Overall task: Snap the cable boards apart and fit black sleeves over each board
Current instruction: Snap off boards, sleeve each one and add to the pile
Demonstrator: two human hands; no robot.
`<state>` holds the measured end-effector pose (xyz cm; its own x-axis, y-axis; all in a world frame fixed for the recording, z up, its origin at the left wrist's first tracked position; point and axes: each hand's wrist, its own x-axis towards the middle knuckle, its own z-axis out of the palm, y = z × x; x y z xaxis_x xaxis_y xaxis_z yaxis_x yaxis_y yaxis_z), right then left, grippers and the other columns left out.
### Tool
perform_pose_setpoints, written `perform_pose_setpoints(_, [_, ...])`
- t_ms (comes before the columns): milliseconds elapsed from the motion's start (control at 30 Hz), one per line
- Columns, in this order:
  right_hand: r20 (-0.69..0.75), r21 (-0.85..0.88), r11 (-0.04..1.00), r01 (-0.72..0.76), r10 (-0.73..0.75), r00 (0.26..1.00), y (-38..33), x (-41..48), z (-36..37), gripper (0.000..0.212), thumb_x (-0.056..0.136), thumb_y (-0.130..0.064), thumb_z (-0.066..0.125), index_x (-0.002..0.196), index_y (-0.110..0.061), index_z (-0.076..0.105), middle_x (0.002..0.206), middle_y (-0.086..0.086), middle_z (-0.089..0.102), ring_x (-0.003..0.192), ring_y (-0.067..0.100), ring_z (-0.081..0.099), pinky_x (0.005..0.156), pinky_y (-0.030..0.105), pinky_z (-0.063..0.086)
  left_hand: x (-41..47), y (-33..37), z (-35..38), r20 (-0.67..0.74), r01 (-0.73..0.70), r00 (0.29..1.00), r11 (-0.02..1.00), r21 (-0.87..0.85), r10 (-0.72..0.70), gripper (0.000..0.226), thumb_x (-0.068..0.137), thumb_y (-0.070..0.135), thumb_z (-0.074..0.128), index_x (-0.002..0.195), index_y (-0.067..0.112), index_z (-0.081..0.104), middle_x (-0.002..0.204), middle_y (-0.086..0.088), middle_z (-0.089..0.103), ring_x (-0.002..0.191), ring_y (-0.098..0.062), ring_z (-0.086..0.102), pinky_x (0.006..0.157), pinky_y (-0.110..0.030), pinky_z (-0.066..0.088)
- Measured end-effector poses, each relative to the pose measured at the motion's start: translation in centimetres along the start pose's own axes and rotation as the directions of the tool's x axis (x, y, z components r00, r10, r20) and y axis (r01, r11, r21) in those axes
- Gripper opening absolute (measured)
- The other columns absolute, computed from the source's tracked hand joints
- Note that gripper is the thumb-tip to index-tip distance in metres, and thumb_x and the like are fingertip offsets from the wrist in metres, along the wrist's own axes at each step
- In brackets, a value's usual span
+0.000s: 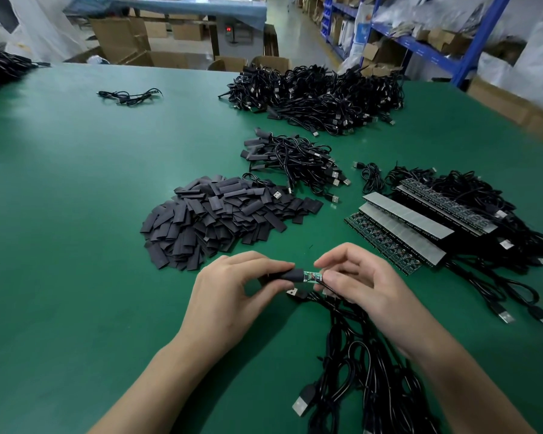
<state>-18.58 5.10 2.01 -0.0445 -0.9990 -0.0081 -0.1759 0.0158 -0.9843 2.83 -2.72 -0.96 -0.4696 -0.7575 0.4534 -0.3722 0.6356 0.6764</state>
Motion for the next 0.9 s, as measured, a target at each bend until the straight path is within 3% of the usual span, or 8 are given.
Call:
perform_pose_setpoints(133, [0.008,-0.085,0.996,-0.008,0.009,1.0,-0.1,-0.07,0.06,0.007,0.088,-0.032,0.07,0.094,-0.031,0.068,0.086,0.002,0.077,0.085,0.033,0.066,0.082,0.039,0.054,-0.02,0.03,-0.08,-0.001,0.01,1.0,1.0,-0.005,-0.01,0.02,0.088,0.039,0.079,0.107,0.033,0.08,0.097,0.019,0.074,0.089,-0.007,0.071,0.083,-0.044,0.058])
perform_pose_setpoints(300, [-0.024,-0.091,0.996,-0.015,0.013,1.0,0.14,0.02,-0.11,0.006,0.098,-0.009,0.068,0.096,-0.015,0.069,0.081,0.006,0.078,0.072,0.014,0.066,0.075,0.024,0.054,-0.03,0.03,-0.1,0.006,-0.023,1.0,1.0,0.009,0.023,0.022,0.087,0.042,0.076,0.106,0.031,0.081,0.096,0.019,0.074,0.088,-0.007,0.07,0.08,-0.044,0.057])
perform_pose_setpoints(900, [0.008,0.11,0.991,-0.079,0.079,0.997,0.01,-0.1,0.57,0.003,0.096,0.001,0.065,0.095,-0.001,0.066,0.078,0.014,0.077,0.067,0.013,0.065,0.07,0.018,0.054,-0.14,-0.2,0.43,-0.083,-0.277,0.951,0.941,0.194,0.297,0.022,0.095,0.044,0.069,0.105,0.029,0.08,0.097,0.018,0.074,0.083,-0.003,0.068,0.071,-0.034,0.051])
